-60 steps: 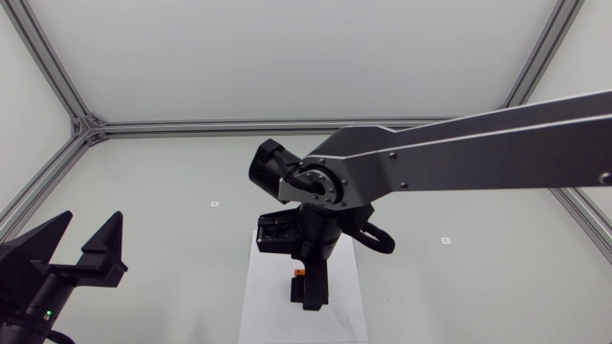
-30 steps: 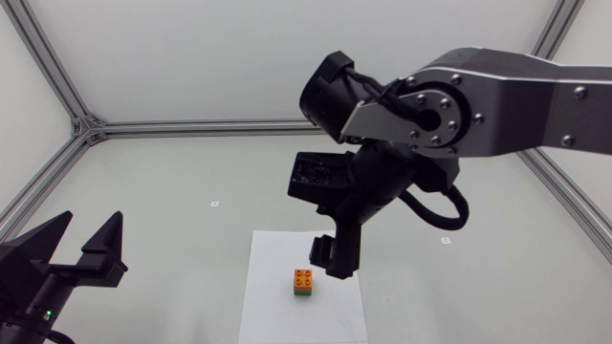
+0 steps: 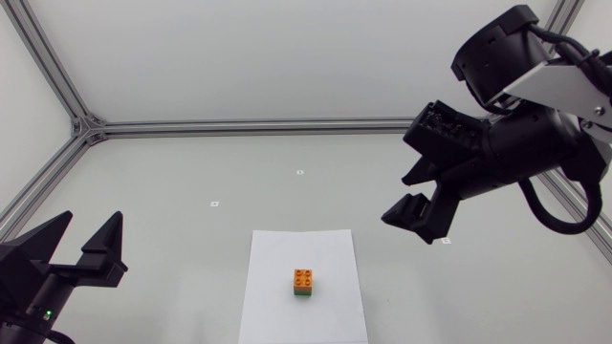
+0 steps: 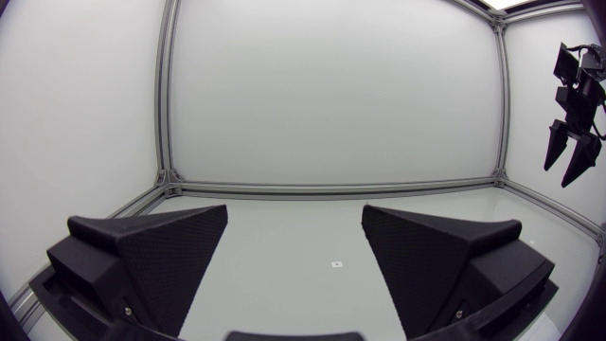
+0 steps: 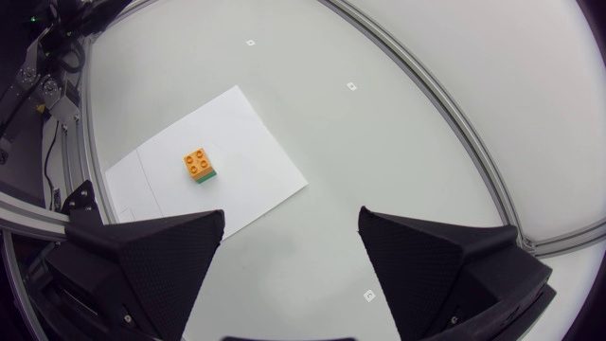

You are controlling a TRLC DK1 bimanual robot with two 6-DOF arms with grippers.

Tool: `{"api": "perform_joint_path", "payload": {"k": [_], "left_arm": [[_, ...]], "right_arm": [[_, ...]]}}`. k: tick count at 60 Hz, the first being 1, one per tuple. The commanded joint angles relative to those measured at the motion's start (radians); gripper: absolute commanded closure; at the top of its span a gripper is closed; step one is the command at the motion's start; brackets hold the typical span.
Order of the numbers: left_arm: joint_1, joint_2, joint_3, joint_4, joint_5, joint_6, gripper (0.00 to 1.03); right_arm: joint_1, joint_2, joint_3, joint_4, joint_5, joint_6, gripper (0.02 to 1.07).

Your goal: Pick up the orange 2x2 brick with the right arm and stack it on top of the green 2x2 brick in the center

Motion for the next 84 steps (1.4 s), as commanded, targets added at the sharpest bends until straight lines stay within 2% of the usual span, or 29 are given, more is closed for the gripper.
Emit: {"api": "perform_joint_path", "payload": {"k": [1, 13, 24, 35, 42, 52, 84], "left_arm": [[0.002, -0.008, -0.041, -0.015, 0.004, 0.013, 0.04], [0.002, -0.008, -0.041, -0.015, 0.004, 0.013, 0.04], [0.002, -0.008, -0.041, -0.013, 0.004, 0.013, 0.04], [0.002, -0.008, -0.041, -0.013, 0.004, 0.013, 0.04], [0.002, -0.008, -0.041, -0.013, 0.004, 0.013, 0.04], [0.002, -0.008, -0.041, -0.013, 0.004, 0.013, 0.04], [0.002, -0.008, -0.041, -0.015, 0.004, 0.013, 0.04]], "right_arm": [[-0.044, -0.055, -0.055, 0.012, -0.004, 0.023, 0.07], [-0.164, -0.183, -0.173, 0.075, 0.002, 0.095, 0.07], [-0.256, -0.371, -0.349, 0.247, 0.015, 0.164, 0.07], [-0.358, -0.503, -0.441, 0.278, 0.02, 0.166, 0.07], [-0.391, -0.597, -0.513, 0.315, 0.083, 0.163, 0.07], [-0.48, -0.689, -0.613, 0.388, 0.069, 0.16, 0.07], [-0.459, -1.002, -0.896, 0.687, 0.121, 0.354, 0.07]]}}
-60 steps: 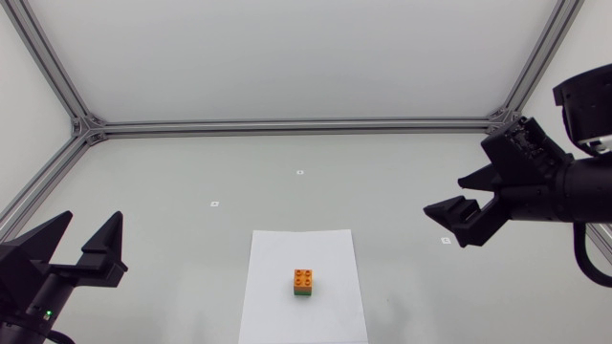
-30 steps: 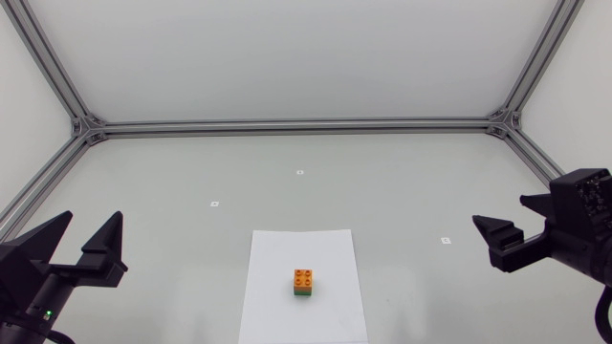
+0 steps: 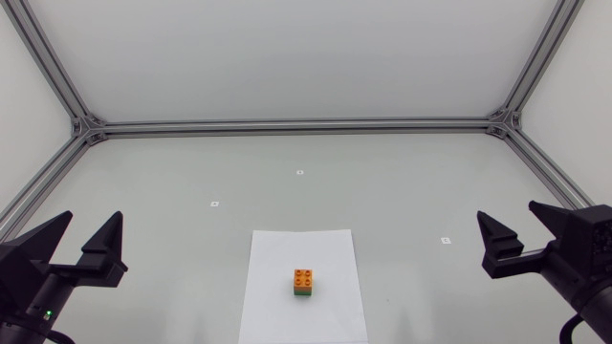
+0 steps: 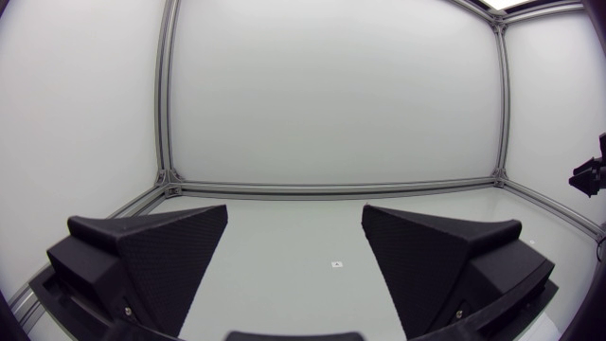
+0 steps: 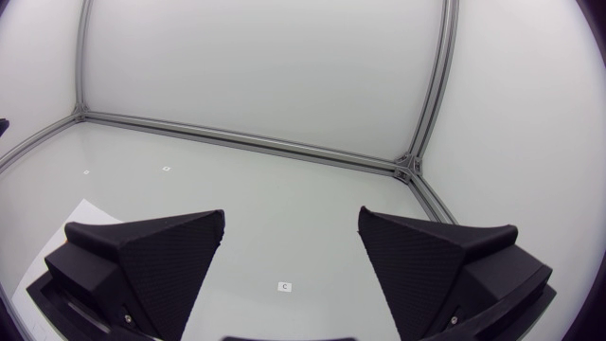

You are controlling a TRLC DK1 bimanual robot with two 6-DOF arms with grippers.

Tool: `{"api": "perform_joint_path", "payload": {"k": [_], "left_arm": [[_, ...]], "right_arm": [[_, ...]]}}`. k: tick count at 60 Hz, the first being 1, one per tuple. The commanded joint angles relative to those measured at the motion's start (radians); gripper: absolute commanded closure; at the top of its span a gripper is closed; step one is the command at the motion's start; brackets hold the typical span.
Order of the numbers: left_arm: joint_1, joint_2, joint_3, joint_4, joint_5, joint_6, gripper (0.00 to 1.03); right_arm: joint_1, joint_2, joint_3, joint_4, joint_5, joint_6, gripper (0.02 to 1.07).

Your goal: Pick up the orange 2x2 brick with the right arm and stack it on top of the green 2x2 brick in the center

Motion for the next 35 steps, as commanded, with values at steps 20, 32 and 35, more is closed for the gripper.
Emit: {"api": "perform_joint_path", "payload": {"k": [20, 32, 35], "left_arm": [[0.002, -0.008, -0.041, -0.015, 0.004, 0.013, 0.04], [0.002, -0.008, -0.041, -0.015, 0.004, 0.013, 0.04], [0.002, -0.008, -0.041, -0.013, 0.004, 0.013, 0.04]], "right_arm": [[0.02, -0.22, -0.212, 0.211, 0.041, 0.162, 0.07], [0.02, -0.224, -0.216, 0.215, 0.042, 0.165, 0.07], [0.02, -0.224, -0.216, 0.215, 0.042, 0.165, 0.07]]}}
